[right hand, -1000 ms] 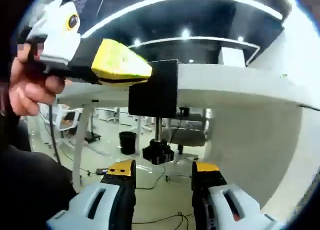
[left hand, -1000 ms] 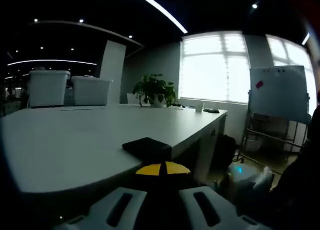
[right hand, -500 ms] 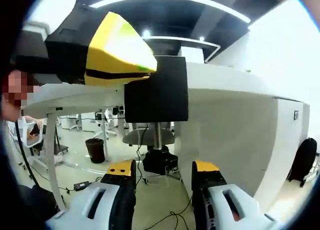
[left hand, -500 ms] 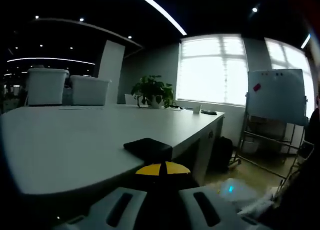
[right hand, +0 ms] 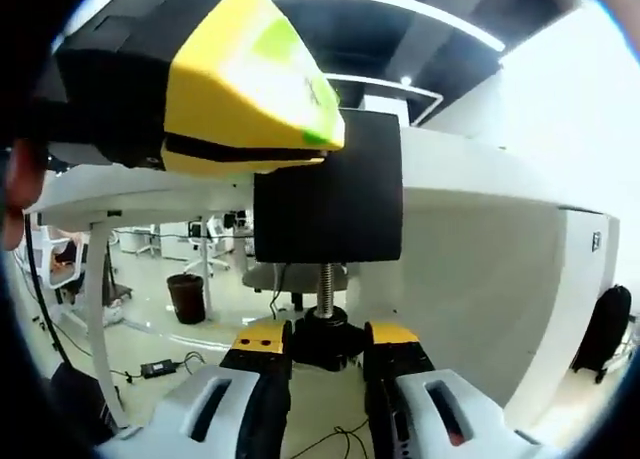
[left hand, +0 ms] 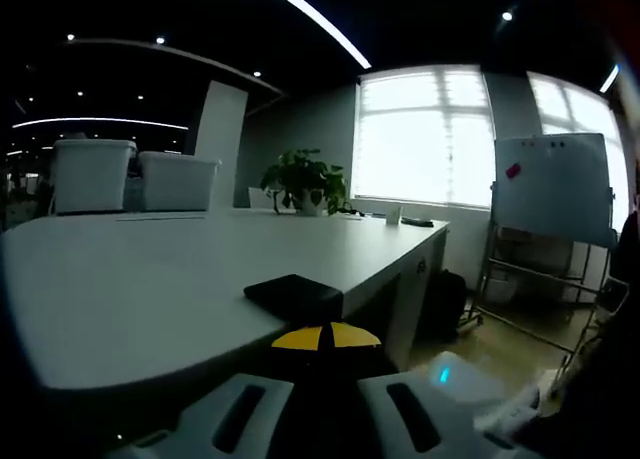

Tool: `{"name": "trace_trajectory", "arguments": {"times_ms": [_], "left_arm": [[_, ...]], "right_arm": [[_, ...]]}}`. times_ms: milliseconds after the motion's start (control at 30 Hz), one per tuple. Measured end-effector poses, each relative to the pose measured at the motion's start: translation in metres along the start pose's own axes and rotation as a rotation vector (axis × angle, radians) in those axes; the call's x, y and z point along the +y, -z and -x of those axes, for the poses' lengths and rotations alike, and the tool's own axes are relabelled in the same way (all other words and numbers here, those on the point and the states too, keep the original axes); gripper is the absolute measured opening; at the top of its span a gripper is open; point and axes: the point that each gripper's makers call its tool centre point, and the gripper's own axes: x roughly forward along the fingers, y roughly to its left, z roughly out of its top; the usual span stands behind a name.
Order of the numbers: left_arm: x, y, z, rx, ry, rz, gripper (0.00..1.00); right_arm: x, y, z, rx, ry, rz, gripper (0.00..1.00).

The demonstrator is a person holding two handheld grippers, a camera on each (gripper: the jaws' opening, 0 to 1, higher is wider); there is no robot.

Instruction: Clamp the fixed fixture on the desktop, loosen the retaining clip, secure it to the edge of the desk, and tighten the retaining clip.

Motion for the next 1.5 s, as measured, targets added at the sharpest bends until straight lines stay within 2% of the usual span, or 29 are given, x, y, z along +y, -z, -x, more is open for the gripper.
{"name": "trace_trajectory", "arguments": {"times_ms": [200,500,667,733,1000,1033,1100,1167,1233,1367,1500], "left_arm": [[-0.001,0.0,0.001,-0.002,-0.004,-0.002,0.01],[0.004,0.002,0.0,0.003,-0.014,0.001,0.01],[0.003,0.003,-0.001,0.009,-0.025,-0.011,0.01],[0.002,0.003,-0.002,0.01,-0.027,-0.017,0.01],[0.0,0.002,-0.004,0.029,-0.036,-0.027,0.01],[-0.001,0.003,-0.004,0.029,-0.038,-0.025,0.01],[-0.002,0.003,-0.003,0.03,-0.043,-0.036,0.01],[-0.003,0.003,-0.003,0.035,-0.044,-0.043,0.01],[-0.004,0.003,-0.002,0.035,-0.042,-0.029,0.01],[-0.005,0.003,-0.002,0.037,-0.042,-0.033,0.01],[-0.005,0.003,-0.002,0.039,-0.041,-0.028,0.01]], "right_arm": [[0.004,0.0,-0.001,0.012,-0.1,-0.005,0.26],[0.016,0.001,-0.003,0.026,-0.423,0.027,0.26],[0.023,0.002,-0.001,0.031,-0.634,0.002,0.26],[0.025,0.001,0.0,0.021,-0.702,0.028,0.26],[0.033,0.003,0.004,0.032,-0.91,-0.106,0.27],[0.033,0.006,-0.001,0.035,-0.949,-0.113,0.27],[0.034,0.008,-0.001,0.062,-0.994,-0.129,0.27],[0.034,0.006,-0.001,0.038,-1.033,-0.103,0.27],[0.034,0.005,0.0,0.037,-1.064,-0.116,0.27],[0.035,0.004,0.002,0.015,-1.092,-0.112,0.27],[0.034,0.004,0.002,0.013,-1.091,-0.118,0.28]]}}
